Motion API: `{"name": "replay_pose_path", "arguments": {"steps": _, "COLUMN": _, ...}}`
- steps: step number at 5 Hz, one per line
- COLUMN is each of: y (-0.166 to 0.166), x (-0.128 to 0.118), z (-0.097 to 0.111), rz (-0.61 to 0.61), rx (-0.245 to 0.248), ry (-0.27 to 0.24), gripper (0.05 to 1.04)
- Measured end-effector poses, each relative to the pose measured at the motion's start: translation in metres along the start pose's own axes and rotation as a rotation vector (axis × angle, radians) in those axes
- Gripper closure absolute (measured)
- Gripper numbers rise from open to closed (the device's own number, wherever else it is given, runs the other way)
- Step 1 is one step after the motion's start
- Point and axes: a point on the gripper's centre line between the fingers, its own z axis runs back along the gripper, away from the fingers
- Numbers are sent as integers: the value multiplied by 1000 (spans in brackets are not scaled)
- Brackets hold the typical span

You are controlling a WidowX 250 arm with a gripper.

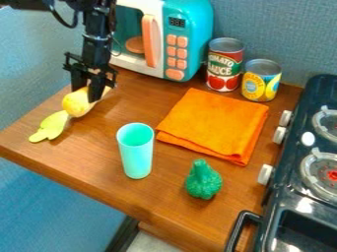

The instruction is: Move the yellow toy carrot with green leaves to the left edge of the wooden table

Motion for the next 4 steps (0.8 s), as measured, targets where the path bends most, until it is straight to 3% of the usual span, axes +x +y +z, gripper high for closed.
{"name": "replay_pose_path", "arguments": {"steps": 1, "y": -1, "x": -23, "z": 8, "rz": -5, "rx": 22, "ry": -27, "gripper": 630}}
{"name": "replay_pose_path", "arguments": {"steps": 3, "y": 7, "x": -53, "z": -5, "rz": -26, "rx": 73, "ry": 78, "gripper": 630}}
{"name": "replay_pose_path", "arguments": {"steps": 4, "y": 26, "x": -65, "z": -19, "rz": 14, "rx": 85, "ry": 154, "gripper": 630}}
